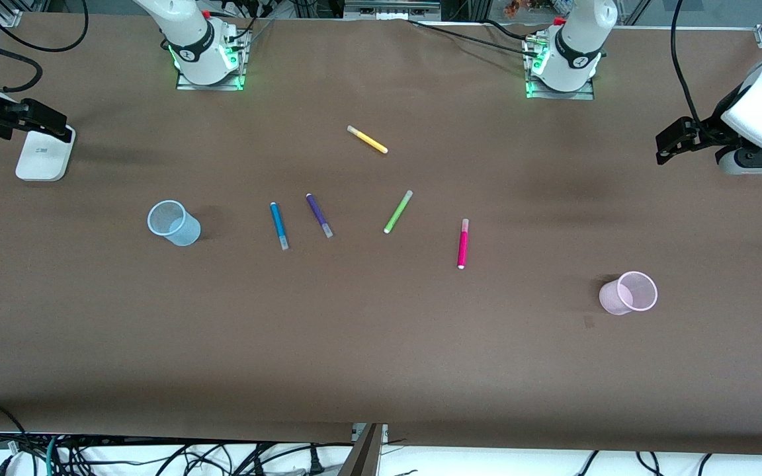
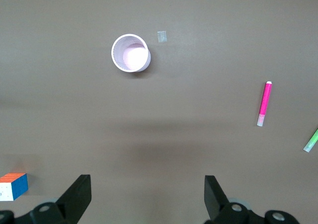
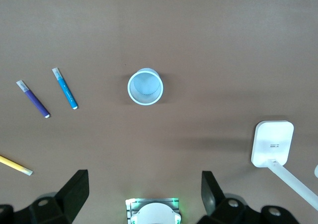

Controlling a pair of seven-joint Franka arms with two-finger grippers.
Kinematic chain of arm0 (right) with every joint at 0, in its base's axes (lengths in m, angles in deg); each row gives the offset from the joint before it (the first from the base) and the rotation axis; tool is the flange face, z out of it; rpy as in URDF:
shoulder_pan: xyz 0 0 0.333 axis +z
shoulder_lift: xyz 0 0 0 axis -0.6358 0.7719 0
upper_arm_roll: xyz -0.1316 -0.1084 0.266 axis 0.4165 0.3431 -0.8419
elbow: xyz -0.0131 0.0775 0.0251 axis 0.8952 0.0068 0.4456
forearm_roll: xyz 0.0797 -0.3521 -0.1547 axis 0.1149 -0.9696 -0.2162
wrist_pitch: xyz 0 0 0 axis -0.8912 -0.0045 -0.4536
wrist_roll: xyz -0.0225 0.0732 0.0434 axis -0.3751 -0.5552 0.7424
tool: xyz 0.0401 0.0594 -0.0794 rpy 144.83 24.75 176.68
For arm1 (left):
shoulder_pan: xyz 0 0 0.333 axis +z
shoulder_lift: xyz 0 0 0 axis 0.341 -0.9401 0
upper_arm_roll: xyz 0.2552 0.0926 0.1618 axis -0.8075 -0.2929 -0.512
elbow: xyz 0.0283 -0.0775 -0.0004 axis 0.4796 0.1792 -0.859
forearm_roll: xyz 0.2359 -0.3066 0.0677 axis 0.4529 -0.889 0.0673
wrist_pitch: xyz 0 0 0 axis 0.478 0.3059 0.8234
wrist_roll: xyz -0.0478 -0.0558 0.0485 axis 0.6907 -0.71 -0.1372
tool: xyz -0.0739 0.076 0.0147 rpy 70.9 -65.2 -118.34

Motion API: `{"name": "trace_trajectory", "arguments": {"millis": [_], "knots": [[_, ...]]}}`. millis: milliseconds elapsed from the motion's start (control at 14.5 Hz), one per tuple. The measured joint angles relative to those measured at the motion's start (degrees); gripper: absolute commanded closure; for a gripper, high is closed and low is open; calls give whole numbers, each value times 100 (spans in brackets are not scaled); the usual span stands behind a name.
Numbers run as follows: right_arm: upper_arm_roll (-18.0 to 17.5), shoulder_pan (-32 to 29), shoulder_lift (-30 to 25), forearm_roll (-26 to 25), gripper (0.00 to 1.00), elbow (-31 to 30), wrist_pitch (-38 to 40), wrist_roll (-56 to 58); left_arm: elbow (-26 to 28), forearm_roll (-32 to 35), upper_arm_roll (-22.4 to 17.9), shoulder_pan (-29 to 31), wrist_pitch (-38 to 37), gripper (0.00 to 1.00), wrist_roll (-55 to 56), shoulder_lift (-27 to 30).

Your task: Place pink and blue markers in matching cups

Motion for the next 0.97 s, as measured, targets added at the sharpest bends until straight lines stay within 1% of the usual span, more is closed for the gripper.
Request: {"name": "trace_trajectory", "arguments": {"millis": [553,969], "knots": [[4,-19,35,0,0,0,-10,0,0,0,1,0,0,0,0,0],[-35,81,233,0,0,-3,-174,0,0,0,1,0,0,0,0,0]]}}
